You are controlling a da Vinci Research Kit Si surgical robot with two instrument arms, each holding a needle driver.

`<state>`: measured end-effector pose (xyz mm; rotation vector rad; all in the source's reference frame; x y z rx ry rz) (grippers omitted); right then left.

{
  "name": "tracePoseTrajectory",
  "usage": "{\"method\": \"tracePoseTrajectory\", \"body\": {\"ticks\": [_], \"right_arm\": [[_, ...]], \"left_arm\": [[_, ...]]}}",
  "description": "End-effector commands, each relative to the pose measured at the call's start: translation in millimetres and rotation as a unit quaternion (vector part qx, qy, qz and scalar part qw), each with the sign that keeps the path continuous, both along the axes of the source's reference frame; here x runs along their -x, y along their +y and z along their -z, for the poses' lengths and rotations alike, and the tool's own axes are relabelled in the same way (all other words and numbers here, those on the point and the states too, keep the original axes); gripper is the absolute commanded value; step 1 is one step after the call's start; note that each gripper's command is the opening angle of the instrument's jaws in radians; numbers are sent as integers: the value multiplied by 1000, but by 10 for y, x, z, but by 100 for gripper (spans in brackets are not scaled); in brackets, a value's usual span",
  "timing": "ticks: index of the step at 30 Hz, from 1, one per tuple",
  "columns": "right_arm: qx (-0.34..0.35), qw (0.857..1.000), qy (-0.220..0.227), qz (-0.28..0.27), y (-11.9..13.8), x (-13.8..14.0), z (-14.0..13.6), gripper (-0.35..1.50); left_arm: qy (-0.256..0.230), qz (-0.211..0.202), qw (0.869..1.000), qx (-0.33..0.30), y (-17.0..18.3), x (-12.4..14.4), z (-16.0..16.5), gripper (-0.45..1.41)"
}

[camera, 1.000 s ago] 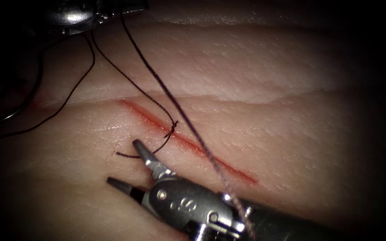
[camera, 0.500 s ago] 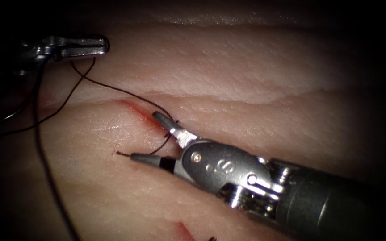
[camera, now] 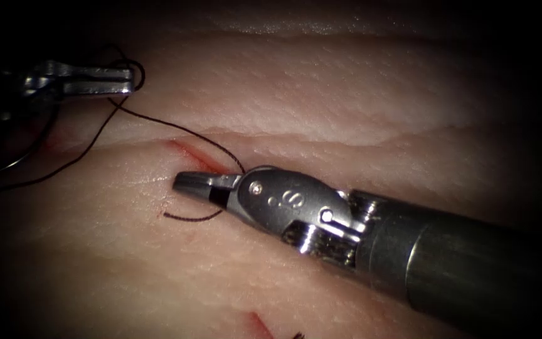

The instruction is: Wound Closure

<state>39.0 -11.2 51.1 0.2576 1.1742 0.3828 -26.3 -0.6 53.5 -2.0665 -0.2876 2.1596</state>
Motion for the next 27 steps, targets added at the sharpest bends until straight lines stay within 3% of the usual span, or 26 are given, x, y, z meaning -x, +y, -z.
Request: {"method": "tracePoseTrajectory", "body": {"ticks": [1,5,13,19,27], "right_arm": [[-2,1000,5,2,4,-19,-10,-35],[-4,1000,22,-19,14,-39,-23,-35],[-1,996,45,-71,33,-47,-27,-35],[-8,992,72,-106,51,-44,-21,-35],[-40,988,117,-96,56,-59,-24,-35]], "left_arm": [[-2,-1,1000,2,0,8,-4,-45],[-13,-8,1000,-1,-15,16,8,-45],[-22,-20,1000,3,-40,27,20,-45],[-10,-32,999,8,-58,29,11,-45],[11,-61,998,9,-87,37,-13,-45]]}}
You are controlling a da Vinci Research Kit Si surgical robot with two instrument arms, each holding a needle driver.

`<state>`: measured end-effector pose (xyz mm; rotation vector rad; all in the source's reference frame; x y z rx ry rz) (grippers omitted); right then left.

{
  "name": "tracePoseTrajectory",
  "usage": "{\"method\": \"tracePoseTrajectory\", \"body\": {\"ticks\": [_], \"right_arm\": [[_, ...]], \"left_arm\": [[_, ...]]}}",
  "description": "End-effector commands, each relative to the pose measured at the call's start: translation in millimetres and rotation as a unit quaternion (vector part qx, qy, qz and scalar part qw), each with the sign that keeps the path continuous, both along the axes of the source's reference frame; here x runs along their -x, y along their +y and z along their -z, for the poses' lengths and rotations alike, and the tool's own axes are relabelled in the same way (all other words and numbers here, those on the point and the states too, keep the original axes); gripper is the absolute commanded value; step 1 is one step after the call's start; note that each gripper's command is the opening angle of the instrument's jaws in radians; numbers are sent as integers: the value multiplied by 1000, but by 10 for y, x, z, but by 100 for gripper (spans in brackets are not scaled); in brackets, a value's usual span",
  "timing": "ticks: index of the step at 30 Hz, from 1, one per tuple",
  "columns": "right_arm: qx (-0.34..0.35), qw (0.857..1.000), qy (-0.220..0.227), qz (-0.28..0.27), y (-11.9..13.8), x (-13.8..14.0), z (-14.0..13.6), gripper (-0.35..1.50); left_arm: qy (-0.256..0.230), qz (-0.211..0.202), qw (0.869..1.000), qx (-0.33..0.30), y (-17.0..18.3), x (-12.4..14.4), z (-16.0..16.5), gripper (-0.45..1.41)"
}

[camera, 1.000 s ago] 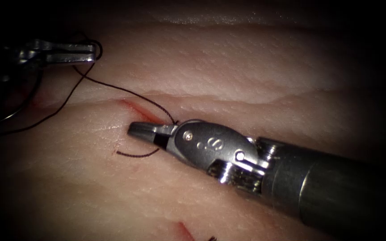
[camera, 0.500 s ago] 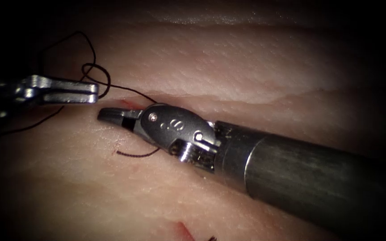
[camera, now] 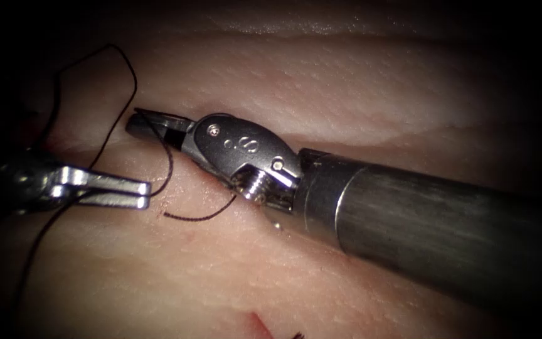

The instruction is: Wound Closure

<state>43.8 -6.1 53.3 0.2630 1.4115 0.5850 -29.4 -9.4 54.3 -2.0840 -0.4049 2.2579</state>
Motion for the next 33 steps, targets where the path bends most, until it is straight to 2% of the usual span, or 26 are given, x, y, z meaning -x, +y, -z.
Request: {"method": "tracePoseTrajectory", "body": {"ticks": [1,10,23,30,33], "right_arm": [[-4,1000,12,1,6,-12,-2,-35],[-12,998,63,18,13,-7,11,-35],[-25,985,164,46,22,6,54,-35],[-32,982,180,53,23,19,55,-35],[-44,976,199,74,19,25,49,-35]], "left_arm": [[3,-5,1000,3,-1,6,-9,-45],[35,-10,999,1,2,-3,-39,-45],[60,-5,998,-3,12,-12,-92,-45],[63,-4,998,-5,18,-19,-104,-45],[63,-4,998,-6,21,-19,-104,-45]]}}
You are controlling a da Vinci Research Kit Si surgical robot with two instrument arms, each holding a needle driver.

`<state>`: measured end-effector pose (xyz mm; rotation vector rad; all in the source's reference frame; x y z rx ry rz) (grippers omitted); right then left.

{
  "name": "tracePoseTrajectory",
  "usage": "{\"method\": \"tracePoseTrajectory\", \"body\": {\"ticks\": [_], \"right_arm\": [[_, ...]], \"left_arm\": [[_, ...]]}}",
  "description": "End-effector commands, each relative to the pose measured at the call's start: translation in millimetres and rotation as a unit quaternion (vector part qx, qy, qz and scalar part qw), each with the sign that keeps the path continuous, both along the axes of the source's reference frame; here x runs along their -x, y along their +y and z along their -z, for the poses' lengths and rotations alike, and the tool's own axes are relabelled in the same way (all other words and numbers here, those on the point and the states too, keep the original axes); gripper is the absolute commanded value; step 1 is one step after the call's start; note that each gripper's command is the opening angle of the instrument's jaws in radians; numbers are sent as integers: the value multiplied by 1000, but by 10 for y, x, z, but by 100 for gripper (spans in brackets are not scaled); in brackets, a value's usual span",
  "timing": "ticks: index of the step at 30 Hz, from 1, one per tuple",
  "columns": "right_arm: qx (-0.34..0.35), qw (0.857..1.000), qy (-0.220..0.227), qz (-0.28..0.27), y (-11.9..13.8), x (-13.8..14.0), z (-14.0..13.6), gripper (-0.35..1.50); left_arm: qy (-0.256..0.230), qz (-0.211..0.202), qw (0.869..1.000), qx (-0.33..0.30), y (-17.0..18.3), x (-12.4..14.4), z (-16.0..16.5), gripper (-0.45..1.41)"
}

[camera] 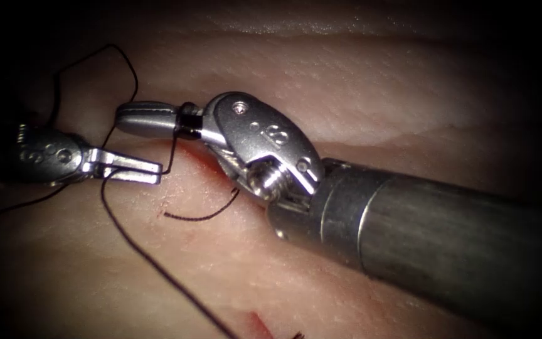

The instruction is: Wound Closure

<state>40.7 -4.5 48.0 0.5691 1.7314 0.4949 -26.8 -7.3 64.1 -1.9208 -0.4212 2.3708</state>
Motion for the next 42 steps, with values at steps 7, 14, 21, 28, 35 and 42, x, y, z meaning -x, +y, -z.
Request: {"method": "tracePoseTrajectory", "body": {"ticks": [7,14,21,28,35,42], "right_arm": [[6,997,27,76,-12,10,-16,-35],[18,990,40,137,-9,22,-15,-35],[46,976,22,211,-14,17,-15,-35],[89,948,-56,299,-28,5,-22,-35],[136,929,-165,302,-30,-2,-28,-35],[167,915,-210,302,-37,-14,-38,-27]], "left_arm": [[-21,10,1000,-2,13,5,-9,-45],[-20,16,1000,0,30,16,-21,-45],[-18,20,1000,-4,39,21,-30,-45],[-18,19,1000,-4,38,21,-30,-45],[-17,17,1000,-4,30,19,-31,-45],[-17,15,1000,-5,25,17,-32,-45]]}}
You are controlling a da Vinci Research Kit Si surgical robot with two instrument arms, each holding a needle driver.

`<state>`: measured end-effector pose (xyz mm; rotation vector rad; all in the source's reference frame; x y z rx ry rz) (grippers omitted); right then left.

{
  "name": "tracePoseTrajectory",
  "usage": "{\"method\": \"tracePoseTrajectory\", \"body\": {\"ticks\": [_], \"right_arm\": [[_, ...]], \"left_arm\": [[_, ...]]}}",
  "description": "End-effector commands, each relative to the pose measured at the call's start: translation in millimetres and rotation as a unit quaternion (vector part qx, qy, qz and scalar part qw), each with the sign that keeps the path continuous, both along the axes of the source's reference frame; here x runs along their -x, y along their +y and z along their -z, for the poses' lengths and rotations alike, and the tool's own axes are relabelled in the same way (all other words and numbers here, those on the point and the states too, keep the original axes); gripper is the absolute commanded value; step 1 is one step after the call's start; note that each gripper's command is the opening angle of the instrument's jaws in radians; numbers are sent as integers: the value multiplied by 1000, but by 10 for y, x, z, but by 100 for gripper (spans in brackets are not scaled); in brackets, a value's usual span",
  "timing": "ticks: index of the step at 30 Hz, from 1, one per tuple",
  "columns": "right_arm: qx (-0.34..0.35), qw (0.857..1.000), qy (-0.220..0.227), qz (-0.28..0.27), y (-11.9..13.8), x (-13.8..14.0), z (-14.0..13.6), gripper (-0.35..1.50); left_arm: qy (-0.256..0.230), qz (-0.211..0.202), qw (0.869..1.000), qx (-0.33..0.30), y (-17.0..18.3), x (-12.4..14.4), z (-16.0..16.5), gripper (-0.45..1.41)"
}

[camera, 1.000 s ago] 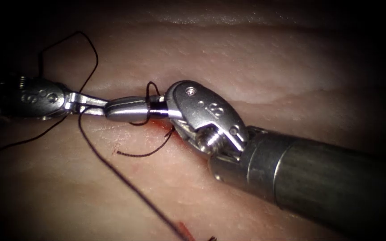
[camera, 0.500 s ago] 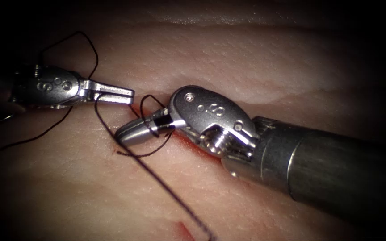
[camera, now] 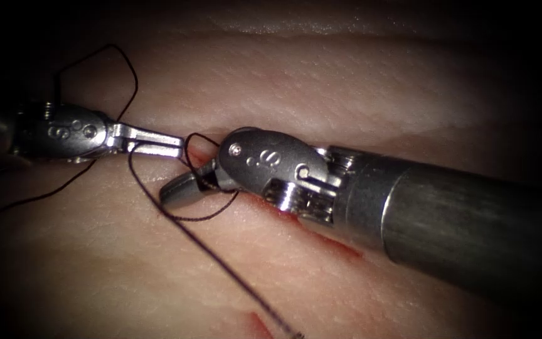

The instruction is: Wound Closure

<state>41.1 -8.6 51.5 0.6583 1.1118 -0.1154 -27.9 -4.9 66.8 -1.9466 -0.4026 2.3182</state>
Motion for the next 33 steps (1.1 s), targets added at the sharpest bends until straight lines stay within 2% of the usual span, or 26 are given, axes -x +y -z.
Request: {"method": "tracePoseTrajectory", "body": {"ticks": [1,6,10,14,22,26,28,33], "right_arm": [[5,1000,-5,-2,0,-13,-7,-21],[16,1000,-15,6,-9,-16,-12,-15],[32,999,-35,23,-17,-17,-19,0],[45,998,-51,16,-18,-16,-25,32],[48,996,-81,-3,-17,-16,-35,68],[57,994,-88,2,-24,-17,-43,71],[63,994,-93,6,-29,-19,-49,64],[66,993,-95,11,-36,-21,-54,61]], "left_arm": [[-3,-2,1000,1,2,3,-6,-45],[-5,-4,1000,-2,3,-1,-7,-45],[-1,-3,1000,-1,4,-6,-8,-45],[2,-4,1000,-1,1,-9,-15,-45],[15,-2,1000,-7,-13,-14,-43,-45],[18,-2,1000,-10,-18,-18,-48,-45],[18,-2,1000,-11,-19,-21,-47,-45],[20,-1,1000,-10,-19,-26,-45,-45]]}}
